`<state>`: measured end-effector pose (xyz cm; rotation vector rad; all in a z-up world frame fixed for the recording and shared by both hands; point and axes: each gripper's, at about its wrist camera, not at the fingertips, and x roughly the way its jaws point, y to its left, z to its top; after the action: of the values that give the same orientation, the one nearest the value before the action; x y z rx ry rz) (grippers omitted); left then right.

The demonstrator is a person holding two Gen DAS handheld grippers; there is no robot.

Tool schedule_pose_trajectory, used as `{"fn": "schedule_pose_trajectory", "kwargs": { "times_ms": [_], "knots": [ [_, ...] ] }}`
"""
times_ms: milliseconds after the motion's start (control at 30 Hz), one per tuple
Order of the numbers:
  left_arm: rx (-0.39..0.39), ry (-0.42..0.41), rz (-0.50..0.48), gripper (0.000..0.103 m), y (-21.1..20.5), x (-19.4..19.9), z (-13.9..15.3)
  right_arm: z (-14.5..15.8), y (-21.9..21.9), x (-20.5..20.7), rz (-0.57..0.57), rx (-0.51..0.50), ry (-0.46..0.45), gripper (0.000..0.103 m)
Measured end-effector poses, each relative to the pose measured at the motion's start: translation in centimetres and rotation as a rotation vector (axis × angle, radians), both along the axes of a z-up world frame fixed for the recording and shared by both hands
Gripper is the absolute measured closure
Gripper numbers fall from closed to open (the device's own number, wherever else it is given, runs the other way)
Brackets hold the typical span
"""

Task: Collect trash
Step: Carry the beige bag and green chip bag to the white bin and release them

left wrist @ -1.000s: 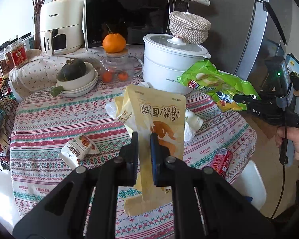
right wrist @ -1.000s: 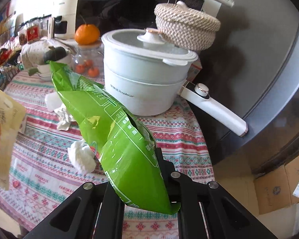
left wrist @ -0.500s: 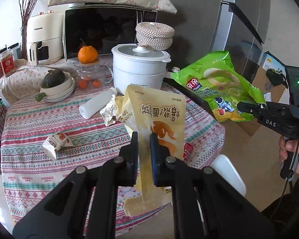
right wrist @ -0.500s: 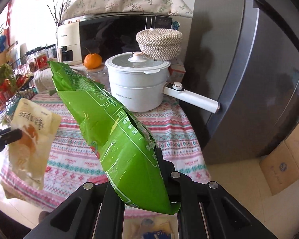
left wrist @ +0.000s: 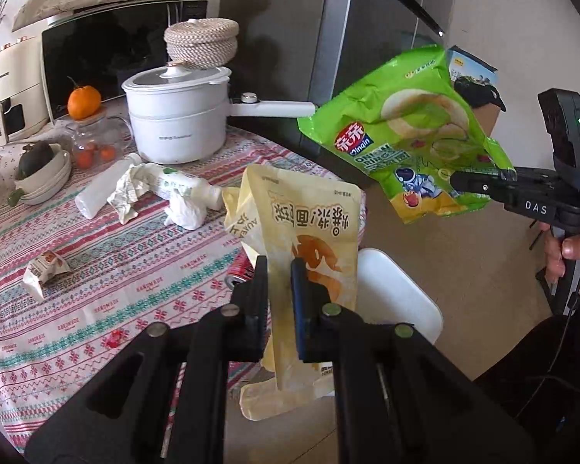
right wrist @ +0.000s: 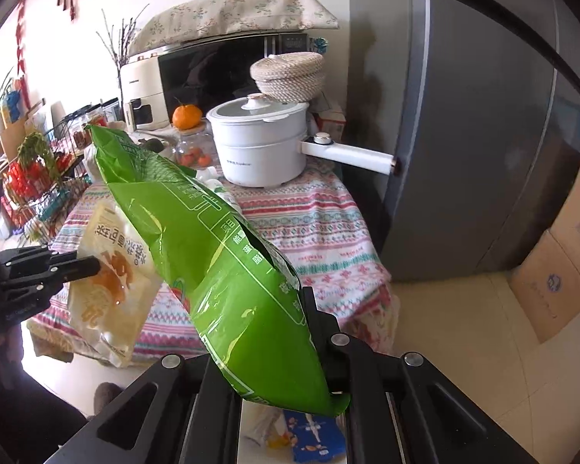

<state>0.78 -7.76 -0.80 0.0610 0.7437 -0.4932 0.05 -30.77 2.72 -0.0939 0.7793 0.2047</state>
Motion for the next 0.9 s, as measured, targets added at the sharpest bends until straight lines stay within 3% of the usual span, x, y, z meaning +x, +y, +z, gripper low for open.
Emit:
{"fn": "schedule_pose_trajectory", "kwargs": {
  "times_ms": [233,500,567,733,900],
  "knots": [
    [0.036,0.053,-0.109,0.091,-5.0,-1.2,-3.6,-2.9,-4.1,-1.8,-0.042,0.055,0.116,0.093],
    [0.097,0.112,-0.165,0.089,-9.7,-0.5,-8.2,-6.4,-5.9,-2.5,-0.065,0.033,0.219,0.093],
    [0.097,0.123,-0.178,0.085,-10.3,-0.4,-8.6,-6.4,-6.3,-2.7,-0.068,0.039,0.220,0.093],
    [0.086,0.126,-0.177,0.059,-10.2,-0.3,-8.2,-6.6,-6.6,-2.7,-0.068,0.054,0.234,0.093],
    [0.071,0.120,-0.152,0.050,-8.7,-0.5,-7.0,-7.2,-6.8,-2.4,-0.063,0.060,0.264,0.093]
  ]
}}
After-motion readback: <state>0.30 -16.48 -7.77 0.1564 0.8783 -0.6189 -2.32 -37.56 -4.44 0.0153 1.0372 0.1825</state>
